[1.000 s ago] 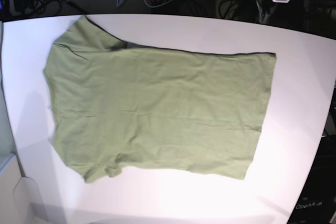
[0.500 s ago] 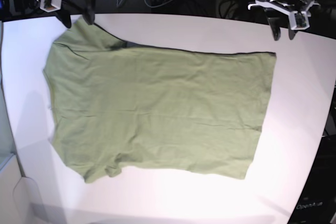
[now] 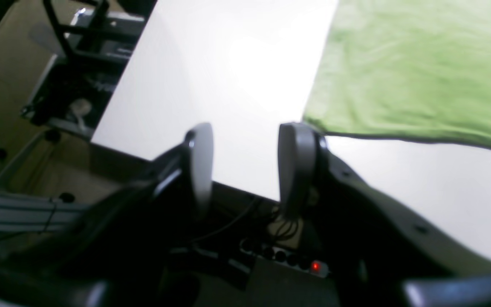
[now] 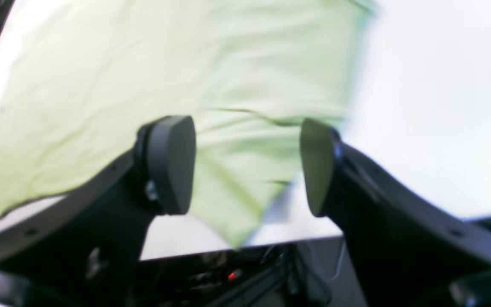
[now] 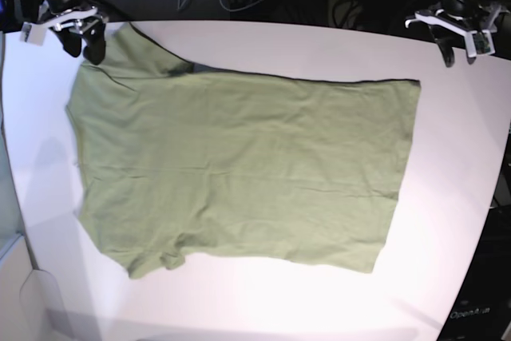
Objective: Fold the T-shirt properly
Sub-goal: 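Move both grippers down to the shirt's shoulder corners, then grasp the shoulder corners with both grippers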
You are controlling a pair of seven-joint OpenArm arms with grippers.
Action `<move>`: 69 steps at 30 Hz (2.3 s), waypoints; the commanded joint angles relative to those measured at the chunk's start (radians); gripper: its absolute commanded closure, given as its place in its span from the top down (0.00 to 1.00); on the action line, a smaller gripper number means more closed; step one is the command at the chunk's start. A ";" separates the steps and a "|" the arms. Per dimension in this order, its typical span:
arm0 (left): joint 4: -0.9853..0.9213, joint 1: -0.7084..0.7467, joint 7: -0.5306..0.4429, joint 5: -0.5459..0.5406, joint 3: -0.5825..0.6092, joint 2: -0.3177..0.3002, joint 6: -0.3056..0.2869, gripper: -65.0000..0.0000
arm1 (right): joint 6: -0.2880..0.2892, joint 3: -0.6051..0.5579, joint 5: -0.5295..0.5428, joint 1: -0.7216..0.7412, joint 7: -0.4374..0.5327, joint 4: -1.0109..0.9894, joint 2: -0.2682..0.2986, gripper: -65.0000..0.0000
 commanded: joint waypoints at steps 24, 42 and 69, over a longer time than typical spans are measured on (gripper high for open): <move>0.020 -0.037 -0.019 0.001 -0.023 -0.009 0.005 0.38 | 0.145 0.023 0.047 0.132 -0.282 -0.174 -0.030 0.00; -0.052 -0.344 0.449 -0.001 -0.062 -0.088 -0.305 0.38 | 0.145 0.023 0.046 0.166 -0.296 -0.174 -0.015 0.01; -0.461 -0.612 0.593 -0.001 -0.158 -0.093 -0.502 0.38 | 0.143 0.014 0.043 0.166 -0.298 -0.174 0.022 0.00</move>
